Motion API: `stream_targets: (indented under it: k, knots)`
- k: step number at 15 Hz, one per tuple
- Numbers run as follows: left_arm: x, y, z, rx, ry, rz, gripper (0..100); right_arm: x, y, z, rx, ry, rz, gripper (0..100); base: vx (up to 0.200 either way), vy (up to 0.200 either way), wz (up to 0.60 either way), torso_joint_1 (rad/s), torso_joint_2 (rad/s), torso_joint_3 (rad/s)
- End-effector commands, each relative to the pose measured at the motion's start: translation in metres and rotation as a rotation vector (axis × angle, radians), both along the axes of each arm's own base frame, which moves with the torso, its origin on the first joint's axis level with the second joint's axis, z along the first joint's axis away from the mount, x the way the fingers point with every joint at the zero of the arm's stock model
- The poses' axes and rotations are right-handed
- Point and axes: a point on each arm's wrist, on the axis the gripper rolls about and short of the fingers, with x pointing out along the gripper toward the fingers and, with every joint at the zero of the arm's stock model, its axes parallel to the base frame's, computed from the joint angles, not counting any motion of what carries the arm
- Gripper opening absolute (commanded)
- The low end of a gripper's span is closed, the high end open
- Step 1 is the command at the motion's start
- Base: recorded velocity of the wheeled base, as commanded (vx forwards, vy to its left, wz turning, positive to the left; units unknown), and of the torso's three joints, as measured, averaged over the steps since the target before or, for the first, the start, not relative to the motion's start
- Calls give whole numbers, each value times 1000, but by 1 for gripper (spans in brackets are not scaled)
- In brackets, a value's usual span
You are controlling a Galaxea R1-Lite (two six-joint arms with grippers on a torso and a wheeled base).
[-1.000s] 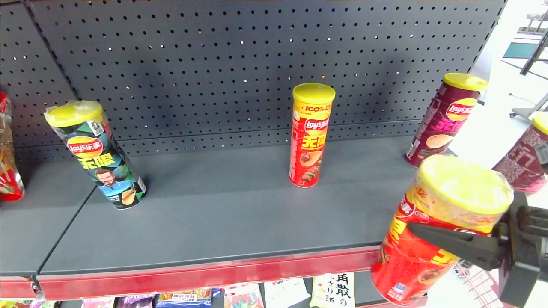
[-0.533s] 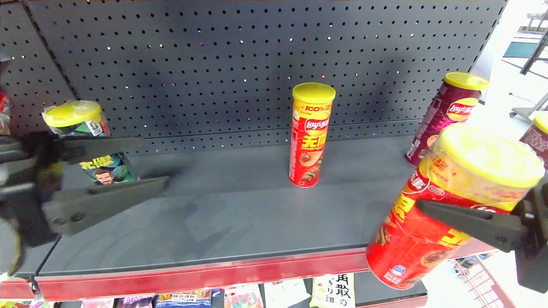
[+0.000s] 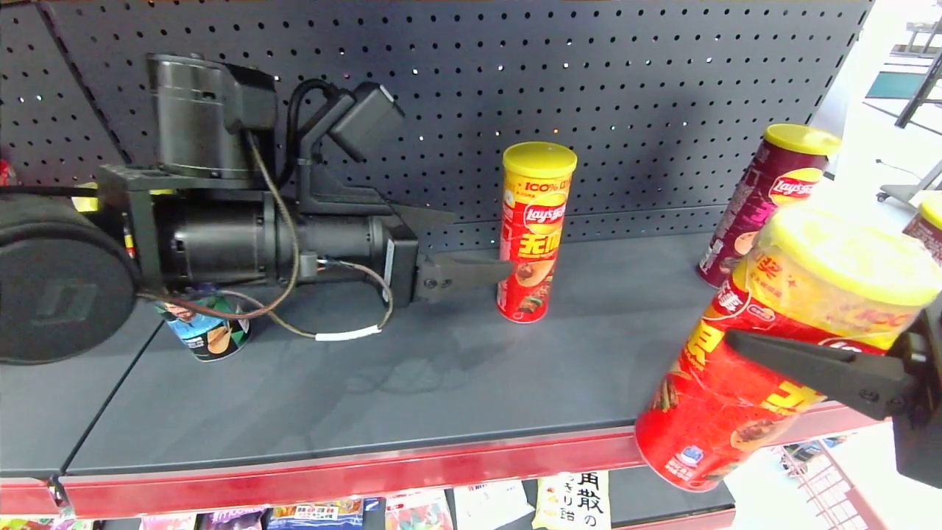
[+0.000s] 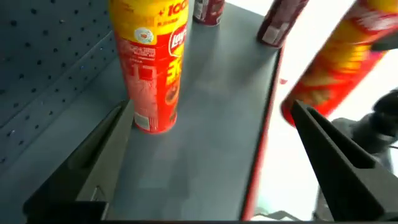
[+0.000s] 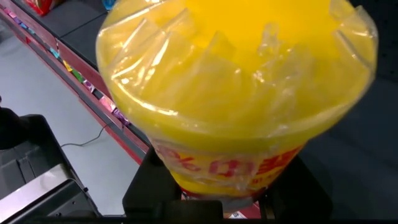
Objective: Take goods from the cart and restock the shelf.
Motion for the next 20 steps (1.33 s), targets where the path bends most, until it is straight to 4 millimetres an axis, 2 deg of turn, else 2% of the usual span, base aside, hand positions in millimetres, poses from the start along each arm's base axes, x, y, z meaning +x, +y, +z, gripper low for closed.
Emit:
stream_targets:
  k: [1, 9, 15, 20]
  knots:
    - [31, -19, -23, 22, -6, 41, 100, 0, 0, 0, -1, -1, 1, 0, 0, 0, 0, 0, 0, 0]
    - [63, -42, -25, -5, -47, 40, 100, 0, 0, -1, -3, 5, 0, 0, 0, 0, 0, 0, 0, 0]
    - [75, -53, -20, -25, -78, 34, 100, -2, -1, -5, -9, 13, -1, 0, 0, 0, 0, 0, 0, 0]
    - [86, -68, -27, -32, -80, 19, 100, -1, -1, -5, -9, 13, -3, 0, 0, 0, 0, 0, 0, 0]
